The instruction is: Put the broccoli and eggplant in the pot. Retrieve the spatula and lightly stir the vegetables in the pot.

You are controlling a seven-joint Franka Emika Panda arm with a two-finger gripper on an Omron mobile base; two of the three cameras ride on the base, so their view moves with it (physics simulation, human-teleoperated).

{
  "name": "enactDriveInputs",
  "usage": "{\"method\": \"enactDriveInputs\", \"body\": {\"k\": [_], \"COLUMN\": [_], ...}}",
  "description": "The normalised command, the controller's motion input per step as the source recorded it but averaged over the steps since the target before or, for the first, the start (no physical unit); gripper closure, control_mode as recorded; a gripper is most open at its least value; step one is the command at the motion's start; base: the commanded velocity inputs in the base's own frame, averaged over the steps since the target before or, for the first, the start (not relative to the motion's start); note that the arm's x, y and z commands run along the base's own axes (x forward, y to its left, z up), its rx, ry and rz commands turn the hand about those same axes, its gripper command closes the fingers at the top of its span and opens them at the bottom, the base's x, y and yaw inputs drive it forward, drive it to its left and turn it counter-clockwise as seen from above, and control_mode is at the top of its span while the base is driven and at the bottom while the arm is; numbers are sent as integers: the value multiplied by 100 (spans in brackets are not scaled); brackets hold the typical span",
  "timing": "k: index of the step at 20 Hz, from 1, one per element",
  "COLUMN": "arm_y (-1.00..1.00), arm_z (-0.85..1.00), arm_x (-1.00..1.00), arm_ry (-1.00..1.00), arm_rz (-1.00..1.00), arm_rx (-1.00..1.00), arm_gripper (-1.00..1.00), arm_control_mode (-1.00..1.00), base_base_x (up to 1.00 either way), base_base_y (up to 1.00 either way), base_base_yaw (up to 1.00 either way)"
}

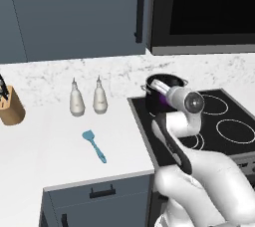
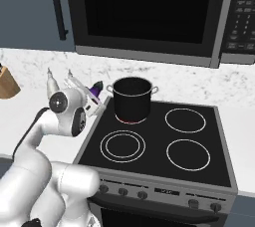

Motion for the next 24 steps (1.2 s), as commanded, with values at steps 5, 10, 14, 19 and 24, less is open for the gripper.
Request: {"method": "enactDriveInputs", "body": {"k": [5,10,14,19,24], "arm_y": [-45,-20,-12,-15,-18], "arm_z": [43,2,-22,-33,-36], "arm_x": [81,90,82,66,45], "arm_ry": [0,4,10,8,4], "arm_rz": [0,0,0,0,0], "arm_rx": [0,0,0,0,0], "arm_gripper": [100,100,100,100,100], "arm_control_mode": [-100,-100,-100,-100,-100], "base_base_x": [0,0,0,0,0], "base_base_y": [0,0,0,0,0], "base_base_yaw": [0,0,0,0,0]}}
